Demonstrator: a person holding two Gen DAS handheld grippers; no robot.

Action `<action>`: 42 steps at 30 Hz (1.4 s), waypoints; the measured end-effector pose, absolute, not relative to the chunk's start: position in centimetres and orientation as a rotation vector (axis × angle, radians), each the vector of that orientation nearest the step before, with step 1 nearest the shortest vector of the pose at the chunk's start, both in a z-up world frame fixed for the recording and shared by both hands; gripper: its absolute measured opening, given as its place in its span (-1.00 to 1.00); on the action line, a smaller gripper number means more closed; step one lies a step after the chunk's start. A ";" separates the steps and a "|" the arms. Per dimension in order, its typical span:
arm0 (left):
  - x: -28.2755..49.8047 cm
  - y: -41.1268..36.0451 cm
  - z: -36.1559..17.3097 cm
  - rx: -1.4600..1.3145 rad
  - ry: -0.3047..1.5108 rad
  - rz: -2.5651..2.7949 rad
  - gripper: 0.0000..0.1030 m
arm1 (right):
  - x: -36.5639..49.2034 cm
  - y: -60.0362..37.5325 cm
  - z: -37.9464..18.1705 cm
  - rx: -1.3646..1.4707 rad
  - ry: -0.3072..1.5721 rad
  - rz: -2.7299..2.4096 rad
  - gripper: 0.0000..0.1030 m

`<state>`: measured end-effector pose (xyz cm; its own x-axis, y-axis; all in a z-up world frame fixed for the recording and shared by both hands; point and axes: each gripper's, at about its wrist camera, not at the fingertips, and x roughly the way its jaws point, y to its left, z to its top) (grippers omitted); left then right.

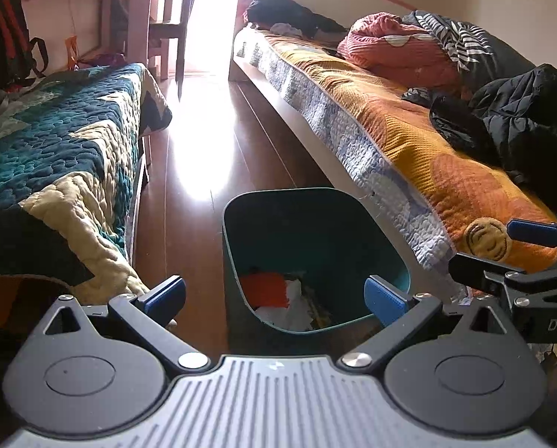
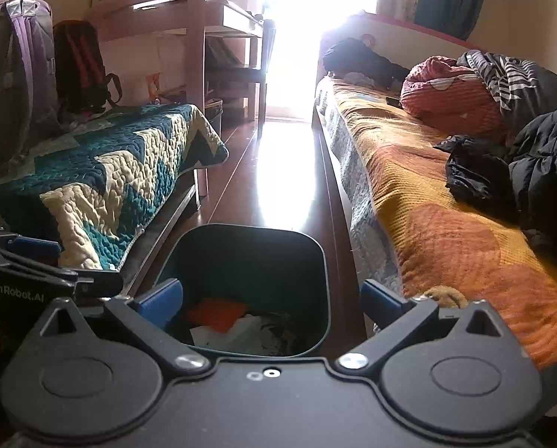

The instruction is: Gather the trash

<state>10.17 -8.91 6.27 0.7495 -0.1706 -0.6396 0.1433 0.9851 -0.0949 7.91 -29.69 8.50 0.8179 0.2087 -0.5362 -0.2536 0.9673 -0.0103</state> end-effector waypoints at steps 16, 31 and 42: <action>9.9 -9.3 6.2 -0.031 0.692 -0.187 0.99 | 8.1 -29.8 8.5 -0.093 0.557 0.220 0.98; 9.9 -9.5 5.8 -0.019 0.700 -0.183 0.99 | 8.1 -29.8 8.4 -0.102 0.560 0.220 0.98; 10.0 -9.3 5.6 -0.024 0.705 -0.183 0.99 | 8.1 -29.7 8.3 -0.107 0.560 0.219 0.98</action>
